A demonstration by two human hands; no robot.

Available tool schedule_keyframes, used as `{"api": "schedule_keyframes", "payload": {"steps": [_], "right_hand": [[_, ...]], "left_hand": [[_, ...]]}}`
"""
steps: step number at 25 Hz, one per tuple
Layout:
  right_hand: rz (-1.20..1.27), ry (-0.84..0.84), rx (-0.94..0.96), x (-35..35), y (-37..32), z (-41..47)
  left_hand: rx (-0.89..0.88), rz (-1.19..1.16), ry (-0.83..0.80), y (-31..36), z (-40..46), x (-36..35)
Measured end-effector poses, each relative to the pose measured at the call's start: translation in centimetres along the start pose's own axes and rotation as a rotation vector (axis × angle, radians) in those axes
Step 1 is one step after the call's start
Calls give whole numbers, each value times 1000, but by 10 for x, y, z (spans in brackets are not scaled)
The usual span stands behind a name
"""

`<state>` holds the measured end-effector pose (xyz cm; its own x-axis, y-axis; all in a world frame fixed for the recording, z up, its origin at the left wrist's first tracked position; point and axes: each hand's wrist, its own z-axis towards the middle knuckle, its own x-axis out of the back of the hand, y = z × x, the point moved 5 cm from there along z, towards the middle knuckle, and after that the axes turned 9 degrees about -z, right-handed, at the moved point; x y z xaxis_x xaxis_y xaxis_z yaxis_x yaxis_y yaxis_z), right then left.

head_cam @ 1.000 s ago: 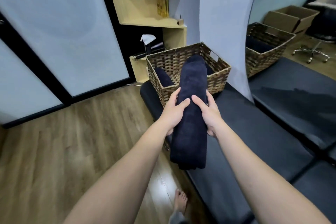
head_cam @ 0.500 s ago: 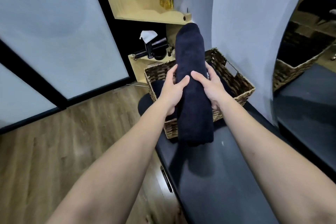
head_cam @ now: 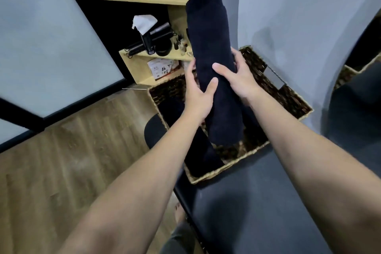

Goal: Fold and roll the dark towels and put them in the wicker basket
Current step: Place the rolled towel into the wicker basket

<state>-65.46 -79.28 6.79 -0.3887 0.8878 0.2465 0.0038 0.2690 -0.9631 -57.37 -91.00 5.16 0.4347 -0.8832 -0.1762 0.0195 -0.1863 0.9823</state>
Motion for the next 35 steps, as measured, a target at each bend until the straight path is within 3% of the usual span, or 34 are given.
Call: {"api": "schedule_keyframes", "payload": {"steps": [5,11,16,18,21,24,26,30,33,35], "right_hand": [[-199,-109,-134,-9,67,-1],[-241,-144,-217,-17,101,2],[-398,-313,-385,-39,147,-9],[-452,-377,-433,-46,153,-11],[-493,-380,-435,-45,163,-5],[-490,-349,-416,-48,168,-5],[-449,-335,-431,-49,175,-7],[-408,-320,-432,-44,176,-9],[-386,-340,-466,-43,179,-10],[-363,-368,-488,-45,182,-11]], "left_hand": [[250,41,75,-79,-24,-6],[469,71,156,-102,-21,-9],[856,93,264,-132,-37,0],[968,215,244,-137,-32,2],[1023,691,2,-135,-13,9],[897,1052,-203,-126,2,13],[807,1141,-273,-124,10,17],[660,1130,-200,-128,19,29],[229,1210,-205,-115,38,22],[-31,1251,-327,-108,50,8]]}}
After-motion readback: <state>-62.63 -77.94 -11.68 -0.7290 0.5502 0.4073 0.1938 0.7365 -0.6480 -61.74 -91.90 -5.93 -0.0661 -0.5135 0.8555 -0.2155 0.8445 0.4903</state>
